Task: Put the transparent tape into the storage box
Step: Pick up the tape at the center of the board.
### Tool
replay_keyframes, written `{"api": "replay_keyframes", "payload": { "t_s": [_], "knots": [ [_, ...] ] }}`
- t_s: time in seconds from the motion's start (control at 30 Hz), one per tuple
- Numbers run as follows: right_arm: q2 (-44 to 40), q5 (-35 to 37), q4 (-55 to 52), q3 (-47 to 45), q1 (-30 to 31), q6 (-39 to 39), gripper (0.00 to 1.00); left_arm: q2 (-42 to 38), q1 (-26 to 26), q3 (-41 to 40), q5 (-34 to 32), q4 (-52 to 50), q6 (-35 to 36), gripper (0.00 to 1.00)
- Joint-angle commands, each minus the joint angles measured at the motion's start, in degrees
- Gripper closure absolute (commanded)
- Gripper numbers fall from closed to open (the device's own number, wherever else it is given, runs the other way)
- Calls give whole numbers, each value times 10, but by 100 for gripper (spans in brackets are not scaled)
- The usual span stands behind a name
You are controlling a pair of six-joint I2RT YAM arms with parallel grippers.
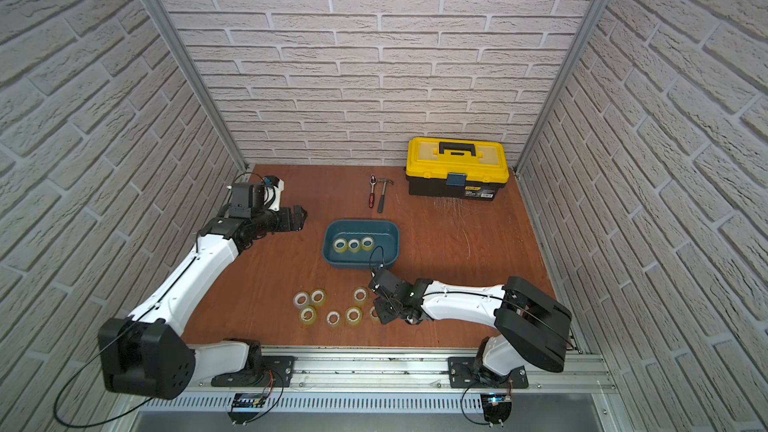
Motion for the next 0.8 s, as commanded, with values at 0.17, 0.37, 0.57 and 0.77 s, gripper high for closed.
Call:
{"api": "replay_keyframes", "payload": {
  "t_s": [0.17,0.37,0.57,0.77],
  "knots": [
    [38,35,-9,28,10,20,62,-13,0,-3,5,15,-4,2],
    [67,42,-29,39,20,21,68,-16,0,-3,6,14,-3,2],
    [51,59,-43,41,26,21,86,-18,0,-4,2,14,-3,2],
    [-36,99,-133,91,26,-7,96,-21,0,-4,1,15,-2,2]
  ]
}}
